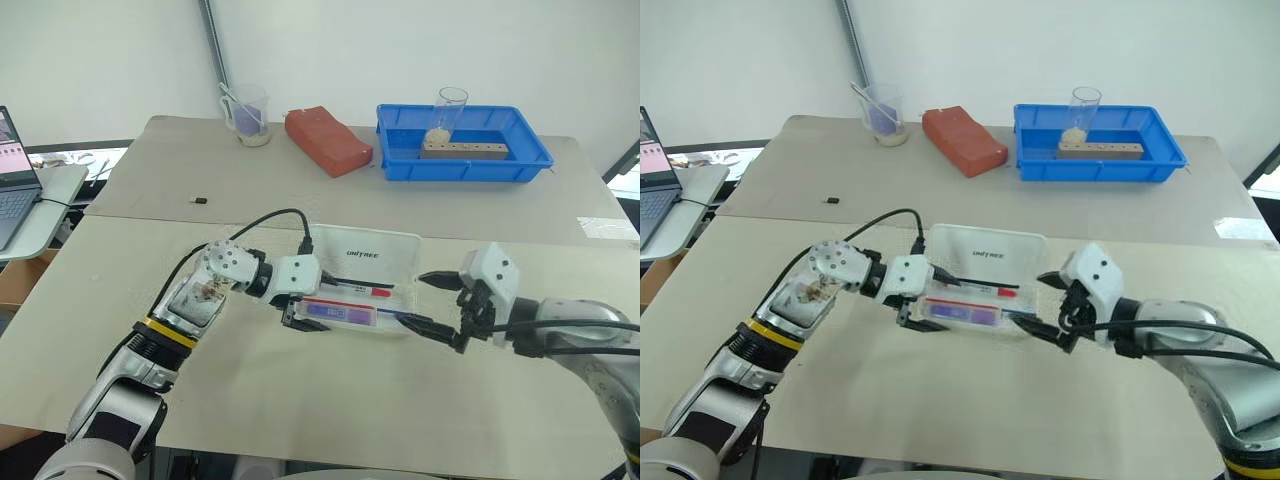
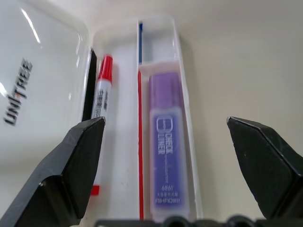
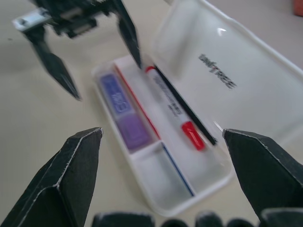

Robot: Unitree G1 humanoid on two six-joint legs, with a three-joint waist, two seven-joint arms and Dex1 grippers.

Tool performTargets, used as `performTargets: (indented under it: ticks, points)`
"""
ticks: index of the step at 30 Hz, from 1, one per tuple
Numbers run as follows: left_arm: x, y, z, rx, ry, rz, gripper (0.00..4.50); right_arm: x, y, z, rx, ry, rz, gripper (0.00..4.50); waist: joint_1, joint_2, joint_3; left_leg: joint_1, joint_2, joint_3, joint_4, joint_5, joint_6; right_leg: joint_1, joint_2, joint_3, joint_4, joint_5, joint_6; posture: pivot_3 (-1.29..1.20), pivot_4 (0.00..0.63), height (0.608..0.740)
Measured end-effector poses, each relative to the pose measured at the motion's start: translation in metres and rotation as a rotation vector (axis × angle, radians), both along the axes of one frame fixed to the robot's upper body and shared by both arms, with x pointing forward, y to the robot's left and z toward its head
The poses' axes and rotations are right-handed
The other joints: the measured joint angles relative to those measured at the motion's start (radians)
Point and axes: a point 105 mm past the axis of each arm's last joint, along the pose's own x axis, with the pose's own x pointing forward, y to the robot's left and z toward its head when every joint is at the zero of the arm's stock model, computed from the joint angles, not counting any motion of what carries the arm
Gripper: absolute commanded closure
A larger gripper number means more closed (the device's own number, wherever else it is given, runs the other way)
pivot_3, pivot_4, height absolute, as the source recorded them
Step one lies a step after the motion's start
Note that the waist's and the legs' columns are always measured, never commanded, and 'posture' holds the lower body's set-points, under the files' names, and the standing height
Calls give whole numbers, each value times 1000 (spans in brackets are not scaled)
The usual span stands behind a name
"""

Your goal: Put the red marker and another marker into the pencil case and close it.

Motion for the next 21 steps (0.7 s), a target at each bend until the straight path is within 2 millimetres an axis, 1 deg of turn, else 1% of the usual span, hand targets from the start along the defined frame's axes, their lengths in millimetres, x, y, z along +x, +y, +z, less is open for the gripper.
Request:
performTargets:
  ticks: [3,6,10,14,19,21]
  points:
    - [-5,-7,25,-62,-48,-40,32,12,-33,-6,-66,5,-83,0,0,0,0,0,0,0,0,0,0,1,0,0,0,0,0,0,150,740]
    - [-14,-16,46,-130,-88,-102,32,20,-62,-13,-124,21,-127,0,-1,0,0,1,0,0,1,0,0,1,0,0,0,0,0,0,150,740]
    - [-27,-31,63,-241,-89,-162,32,34,-93,-21,-187,46,-151,0,-3,2,3,1,0,0,3,0,0,2,0,0,0,0,1,0,150,740]
    - [-26,-33,66,-262,-106,-148,32,42,-104,-34,-200,115,-132,0,-7,4,4,2,0,0,2,0,0,3,1,1,0,0,0,0,150,740]
    - [-25,-34,67,-280,-117,-126,32,46,-111,-57,-228,202,-133,0,-1,4,4,2,0,0,4,0,0,4,1,1,0,0,0,0,150,740]
    - [-24,-33,67,-282,-118,-120,32,48,-111,-62,-223,206,-134,0,0,5,4,2,0,0,5,0,0,5,1,1,0,0,0,0,150,740]
